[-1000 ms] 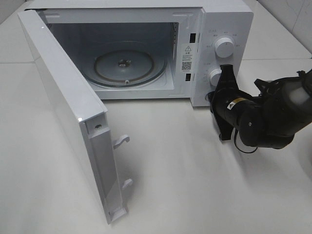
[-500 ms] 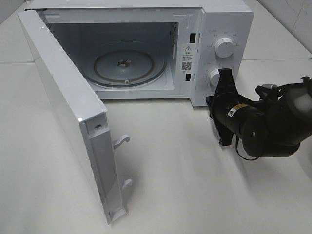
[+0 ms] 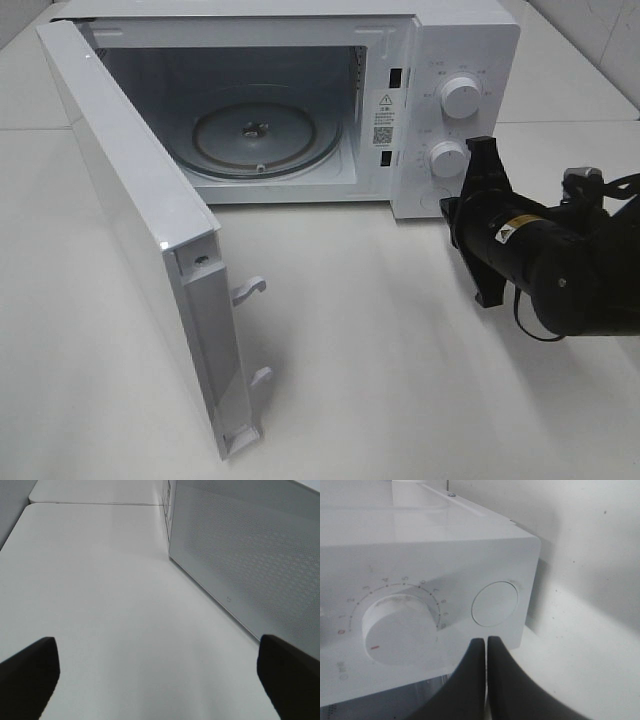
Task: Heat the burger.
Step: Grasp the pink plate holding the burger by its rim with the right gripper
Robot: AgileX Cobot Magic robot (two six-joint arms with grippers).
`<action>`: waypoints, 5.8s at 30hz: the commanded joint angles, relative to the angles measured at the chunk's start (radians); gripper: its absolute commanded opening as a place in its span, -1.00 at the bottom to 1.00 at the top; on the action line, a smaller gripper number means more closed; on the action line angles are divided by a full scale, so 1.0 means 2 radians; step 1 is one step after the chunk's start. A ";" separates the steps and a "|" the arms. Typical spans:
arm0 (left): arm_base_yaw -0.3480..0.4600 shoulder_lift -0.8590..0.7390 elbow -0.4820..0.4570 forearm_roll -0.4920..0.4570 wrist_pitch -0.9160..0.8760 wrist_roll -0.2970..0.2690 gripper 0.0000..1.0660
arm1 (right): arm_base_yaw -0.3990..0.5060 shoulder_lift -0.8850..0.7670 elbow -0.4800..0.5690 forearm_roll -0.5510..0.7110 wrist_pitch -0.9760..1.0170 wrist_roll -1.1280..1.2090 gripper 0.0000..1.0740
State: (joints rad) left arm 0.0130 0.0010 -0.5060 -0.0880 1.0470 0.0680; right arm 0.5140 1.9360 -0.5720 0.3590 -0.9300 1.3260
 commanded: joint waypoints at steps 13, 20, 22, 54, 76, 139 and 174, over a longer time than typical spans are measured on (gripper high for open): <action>0.001 -0.001 0.001 -0.001 -0.002 -0.004 0.96 | 0.000 -0.178 0.054 -0.026 0.238 -0.320 -1.00; 0.001 -0.001 0.001 -0.001 -0.002 -0.004 0.96 | 0.000 -0.244 0.016 -0.018 0.461 -0.546 -1.00; 0.001 -0.001 0.001 -0.001 -0.002 -0.004 0.96 | 0.000 -0.248 -0.005 -0.026 0.526 -0.595 -1.00; 0.001 -0.001 0.001 -0.001 -0.002 -0.004 0.96 | -0.049 -0.247 -0.130 -0.299 0.856 -0.422 0.86; 0.001 -0.001 0.001 -0.001 -0.002 -0.004 0.96 | -0.140 -0.228 -0.130 -0.315 0.854 -0.496 0.29; 0.001 -0.001 0.001 -0.001 -0.002 -0.004 0.96 | -0.285 -0.057 -0.130 -0.264 0.765 -0.672 0.42; 0.001 -0.001 0.001 -0.001 -0.002 -0.004 0.96 | -0.291 -0.037 -0.130 -0.238 0.785 -0.721 -1.00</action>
State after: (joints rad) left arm 0.0130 0.0010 -0.5060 -0.0880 1.0470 0.0680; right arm -0.0670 1.8470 -0.8470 -0.1570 0.6290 -0.1090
